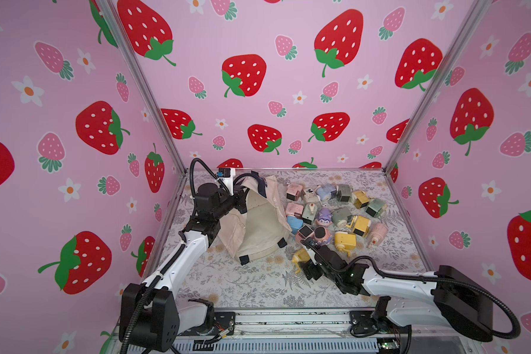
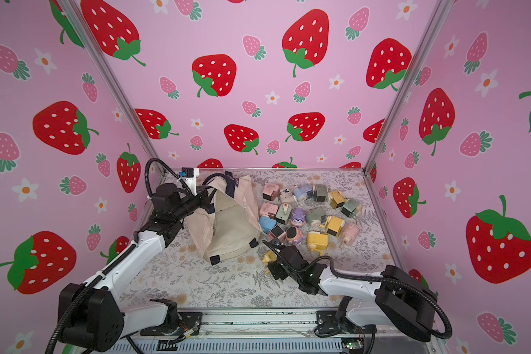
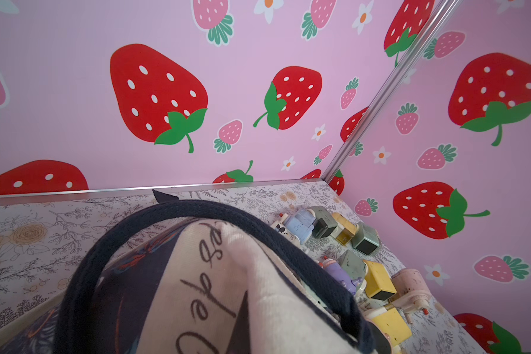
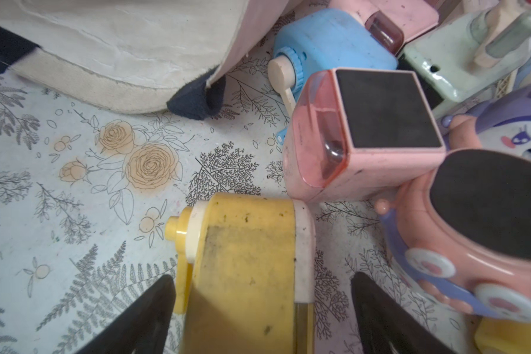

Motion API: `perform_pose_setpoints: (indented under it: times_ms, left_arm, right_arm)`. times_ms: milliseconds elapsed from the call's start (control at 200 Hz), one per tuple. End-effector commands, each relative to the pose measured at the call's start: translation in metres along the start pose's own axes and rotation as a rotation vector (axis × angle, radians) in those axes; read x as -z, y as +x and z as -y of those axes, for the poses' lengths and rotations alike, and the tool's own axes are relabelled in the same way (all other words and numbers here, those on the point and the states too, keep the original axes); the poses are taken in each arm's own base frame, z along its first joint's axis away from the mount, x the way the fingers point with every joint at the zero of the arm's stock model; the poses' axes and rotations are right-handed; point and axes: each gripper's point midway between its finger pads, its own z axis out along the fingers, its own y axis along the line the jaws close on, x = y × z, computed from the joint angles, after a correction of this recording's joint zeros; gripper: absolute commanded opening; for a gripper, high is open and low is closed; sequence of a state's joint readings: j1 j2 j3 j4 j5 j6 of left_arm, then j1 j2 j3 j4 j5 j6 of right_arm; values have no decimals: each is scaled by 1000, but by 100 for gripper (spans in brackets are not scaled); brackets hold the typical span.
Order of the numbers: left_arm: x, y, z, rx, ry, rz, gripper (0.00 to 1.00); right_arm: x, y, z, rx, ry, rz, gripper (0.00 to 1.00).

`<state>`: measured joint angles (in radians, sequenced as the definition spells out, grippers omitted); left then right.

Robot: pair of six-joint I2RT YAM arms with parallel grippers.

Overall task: Take out the pencil sharpeners from the tote bags
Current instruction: Place the pencil sharpener at the center of the board, then pick up the pencil sharpener from the canvas bag.

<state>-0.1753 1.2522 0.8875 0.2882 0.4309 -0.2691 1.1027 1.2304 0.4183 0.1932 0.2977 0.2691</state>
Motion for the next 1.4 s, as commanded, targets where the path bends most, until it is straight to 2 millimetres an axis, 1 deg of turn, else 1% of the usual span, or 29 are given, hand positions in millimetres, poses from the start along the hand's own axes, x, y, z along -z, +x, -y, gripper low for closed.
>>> perform_pose_setpoints:
  times_ms: [0, 65, 120, 160, 245, 270, 420, 500, 590, 625, 705, 780, 886, 1046, 1121, 1216, 1281, 1396]
  left_arm:
    - [4, -45, 21, -66, 64, 116, 0]
    - [4, -44, 22, -64, 67, 115, 0]
    - [4, -45, 21, -64, 65, 115, 0]
    - [4, -45, 22, -65, 66, 115, 0]
    - [4, -45, 22, -66, 65, 115, 0]
    - [5, -45, 22, -68, 65, 117, 0]
    - [5, -45, 21, -69, 61, 117, 0]
    - [5, -44, 21, -68, 63, 115, 0]
    - [5, -45, 22, -71, 62, 117, 0]
    - [5, -44, 21, -71, 60, 116, 0]
    - [5, -45, 21, -72, 61, 116, 0]
    - [4, -44, 21, -71, 61, 115, 0]
    - [5, -45, 21, -71, 62, 116, 0]
    - [5, -45, 22, -74, 61, 118, 0]
    - [5, -45, 21, -73, 62, 117, 0]
    - [4, -45, 21, -71, 63, 117, 0]
    - [4, -45, 21, -73, 63, 116, 0]
    - [5, -45, 21, -75, 62, 118, 0]
  right_arm:
    - [13, -39, -11, -1, -50, 107, 91]
    - [16, -52, -22, 22, -103, 140, 91]
    - [15, -63, -35, 42, -149, 156, 91]
    - [12, -70, -46, 65, -181, 159, 91]
    - [-1, -83, -66, 104, -224, 159, 91]
    - [-5, -89, -72, 106, -238, 169, 91]
    - [-40, -112, -103, 122, -311, 196, 91]
    - [-68, -117, -113, 132, -307, 181, 91]
    - [-90, -125, -127, 140, -342, 188, 90]
    - [-98, -129, -129, 134, -351, 199, 90]
    - [-117, -135, -128, 89, -414, 195, 83]
    - [-132, -141, -126, 36, -483, 206, 82]
    - [-152, -149, -121, 26, -496, 234, 86]
    - [-180, -158, -129, 54, -541, 215, 91]
    - [-189, -167, -131, 38, -581, 246, 93]
    - [-201, -178, -129, 22, -621, 265, 95]
    - [-205, -181, -130, 38, -642, 272, 95]
    - [-213, -184, -137, 65, -684, 273, 100]
